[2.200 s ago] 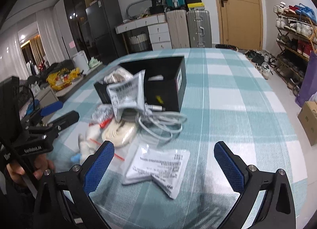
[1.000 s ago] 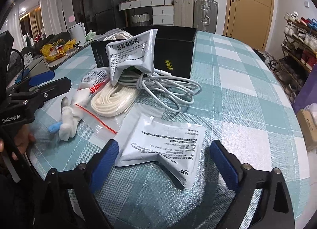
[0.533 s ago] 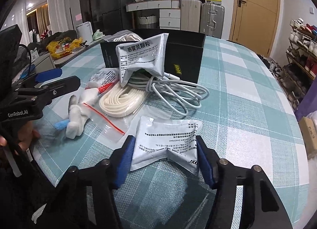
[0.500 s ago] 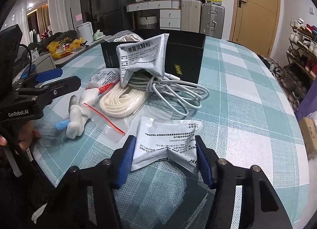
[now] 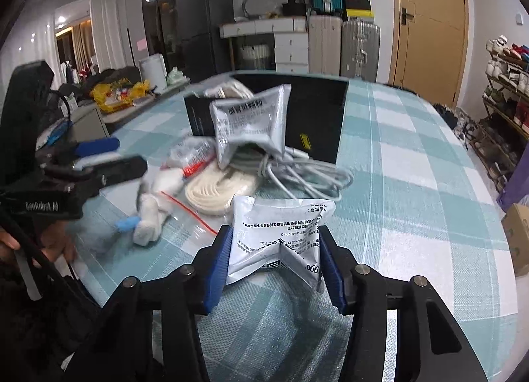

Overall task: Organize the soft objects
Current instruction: 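Grasp the white printed sachet with the right gripper while the left gripper grasps the plush toy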

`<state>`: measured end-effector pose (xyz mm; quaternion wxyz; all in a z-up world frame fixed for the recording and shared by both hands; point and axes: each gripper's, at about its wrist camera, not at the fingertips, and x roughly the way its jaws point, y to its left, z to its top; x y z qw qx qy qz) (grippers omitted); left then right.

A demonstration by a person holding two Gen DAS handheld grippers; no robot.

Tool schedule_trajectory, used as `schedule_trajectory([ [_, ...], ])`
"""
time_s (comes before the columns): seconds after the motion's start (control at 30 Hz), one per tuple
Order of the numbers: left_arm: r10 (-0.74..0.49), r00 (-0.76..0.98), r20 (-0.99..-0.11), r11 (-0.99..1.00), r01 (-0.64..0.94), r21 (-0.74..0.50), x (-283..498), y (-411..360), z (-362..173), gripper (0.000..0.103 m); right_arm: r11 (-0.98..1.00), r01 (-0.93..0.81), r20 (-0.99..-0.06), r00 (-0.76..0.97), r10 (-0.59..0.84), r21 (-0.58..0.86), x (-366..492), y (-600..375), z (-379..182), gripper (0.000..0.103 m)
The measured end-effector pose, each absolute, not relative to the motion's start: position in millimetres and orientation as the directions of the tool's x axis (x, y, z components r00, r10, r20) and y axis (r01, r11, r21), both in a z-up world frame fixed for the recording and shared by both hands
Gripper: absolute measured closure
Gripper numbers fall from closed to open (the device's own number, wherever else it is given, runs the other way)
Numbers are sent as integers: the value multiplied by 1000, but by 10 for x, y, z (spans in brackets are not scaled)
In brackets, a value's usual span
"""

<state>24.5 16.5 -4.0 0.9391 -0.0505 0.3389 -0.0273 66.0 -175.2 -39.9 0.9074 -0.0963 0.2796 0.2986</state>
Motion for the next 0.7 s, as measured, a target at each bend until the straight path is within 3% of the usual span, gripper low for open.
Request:
schedule_trajectory([
  [0.5, -154, 704, -693, 987, 78, -141, 256, -59, -217, 2, 800, -600, -537, 674, 507, 3, 632, -1762, -337, 52],
  [0.7, -173, 697, -696, 985, 117, -127, 242, -167, -236, 17, 798, -603, -541, 670, 509, 4, 639, -1762, -356, 52],
])
